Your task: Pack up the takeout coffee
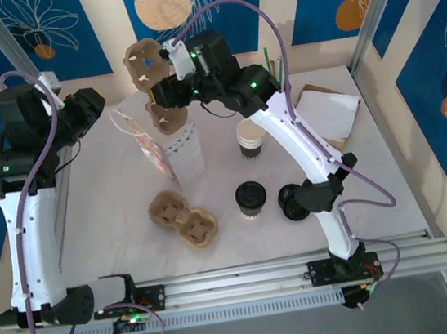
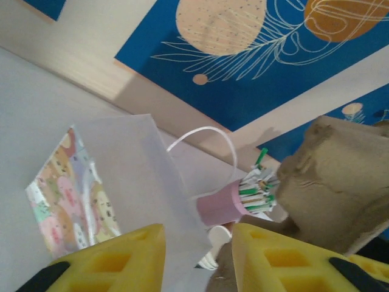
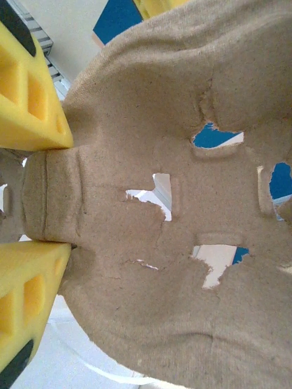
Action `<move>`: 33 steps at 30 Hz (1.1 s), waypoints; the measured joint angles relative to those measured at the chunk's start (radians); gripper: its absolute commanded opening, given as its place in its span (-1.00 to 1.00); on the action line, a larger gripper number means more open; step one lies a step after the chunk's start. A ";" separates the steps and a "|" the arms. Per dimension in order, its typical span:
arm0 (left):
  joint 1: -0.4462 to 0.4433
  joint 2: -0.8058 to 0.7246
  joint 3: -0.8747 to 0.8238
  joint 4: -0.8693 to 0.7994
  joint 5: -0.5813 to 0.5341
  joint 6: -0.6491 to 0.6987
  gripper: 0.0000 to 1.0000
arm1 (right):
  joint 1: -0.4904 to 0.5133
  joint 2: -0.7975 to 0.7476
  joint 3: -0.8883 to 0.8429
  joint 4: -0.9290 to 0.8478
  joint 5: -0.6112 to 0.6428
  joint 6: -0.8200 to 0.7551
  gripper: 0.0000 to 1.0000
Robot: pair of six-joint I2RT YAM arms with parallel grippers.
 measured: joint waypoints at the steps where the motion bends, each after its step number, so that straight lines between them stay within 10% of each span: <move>1: -0.007 0.017 0.007 0.005 0.000 0.001 -0.38 | 0.000 0.004 0.000 0.007 -0.001 0.000 -0.19; 18: -0.019 0.197 -0.171 0.066 -0.032 0.027 -0.41 | -0.026 0.090 0.018 0.065 -0.037 0.000 -0.19; 26: -0.019 0.195 -0.266 0.117 -0.034 0.027 0.09 | -0.040 0.142 0.031 0.068 -0.048 0.000 -0.19; 33: -0.019 0.207 -0.290 0.172 -0.006 0.025 -0.01 | -0.043 0.176 0.031 0.067 -0.048 -0.002 -0.20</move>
